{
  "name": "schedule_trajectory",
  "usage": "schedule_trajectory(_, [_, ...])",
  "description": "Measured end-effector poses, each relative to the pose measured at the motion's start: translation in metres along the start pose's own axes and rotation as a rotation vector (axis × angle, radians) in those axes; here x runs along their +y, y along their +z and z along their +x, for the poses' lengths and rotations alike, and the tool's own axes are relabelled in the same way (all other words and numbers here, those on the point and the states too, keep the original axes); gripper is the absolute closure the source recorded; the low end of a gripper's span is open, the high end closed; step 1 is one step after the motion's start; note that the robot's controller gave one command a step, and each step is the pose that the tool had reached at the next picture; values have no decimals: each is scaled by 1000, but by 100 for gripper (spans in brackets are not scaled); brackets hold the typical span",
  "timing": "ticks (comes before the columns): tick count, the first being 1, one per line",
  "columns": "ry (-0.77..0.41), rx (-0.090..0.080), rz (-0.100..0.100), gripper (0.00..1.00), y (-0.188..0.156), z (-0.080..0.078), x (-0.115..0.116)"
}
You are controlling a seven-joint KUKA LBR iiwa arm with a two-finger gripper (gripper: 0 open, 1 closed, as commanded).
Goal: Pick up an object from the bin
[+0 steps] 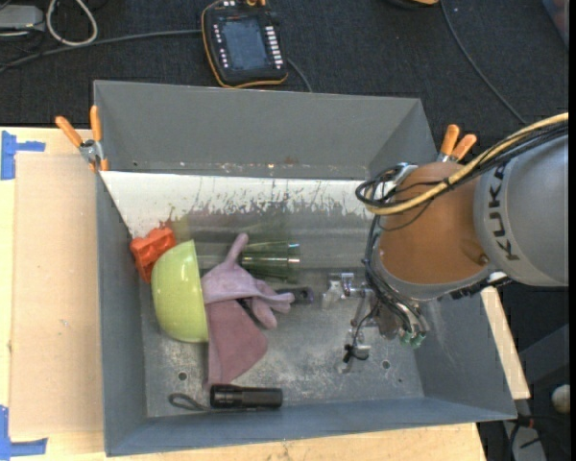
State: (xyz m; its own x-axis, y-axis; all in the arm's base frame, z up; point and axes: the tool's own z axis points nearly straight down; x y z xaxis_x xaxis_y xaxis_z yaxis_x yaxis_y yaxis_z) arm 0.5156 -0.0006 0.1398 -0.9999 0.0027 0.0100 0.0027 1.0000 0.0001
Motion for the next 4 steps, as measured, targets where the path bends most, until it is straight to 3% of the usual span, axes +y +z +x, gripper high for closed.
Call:
schedule_trajectory(1, [0,-8,0,0,-4,-2,0])
schedule_trajectory(2, [-64,-8,1,0,50,-62,59])
schedule_trajectory(3, [105,-1,-1,0,19,-101,59])
schedule_trajectory(4, [-3,1,-1,0,41,-54,110])
